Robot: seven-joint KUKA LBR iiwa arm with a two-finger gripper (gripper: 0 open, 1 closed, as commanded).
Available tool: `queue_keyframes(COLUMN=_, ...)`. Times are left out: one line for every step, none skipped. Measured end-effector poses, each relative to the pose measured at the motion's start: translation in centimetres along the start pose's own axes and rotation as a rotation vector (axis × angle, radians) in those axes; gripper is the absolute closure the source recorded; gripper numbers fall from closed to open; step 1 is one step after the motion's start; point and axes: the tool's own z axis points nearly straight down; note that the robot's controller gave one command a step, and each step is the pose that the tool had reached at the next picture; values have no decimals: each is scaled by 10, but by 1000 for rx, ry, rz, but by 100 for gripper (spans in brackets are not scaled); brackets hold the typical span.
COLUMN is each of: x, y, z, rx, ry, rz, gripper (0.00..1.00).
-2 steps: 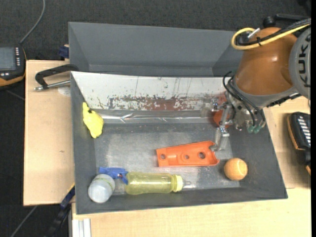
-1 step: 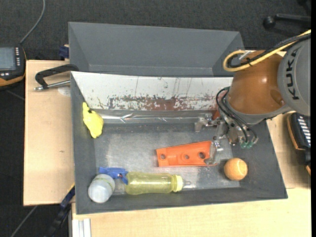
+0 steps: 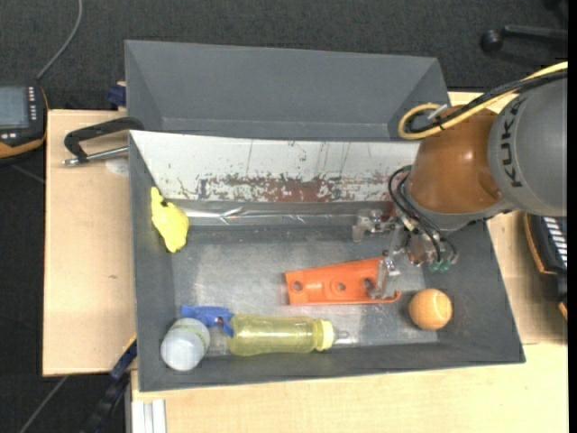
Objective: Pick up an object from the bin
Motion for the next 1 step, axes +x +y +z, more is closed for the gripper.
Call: queue_keyframes(x=1, y=34, z=13, rx=-1, ry=6, rz=45, gripper=100)
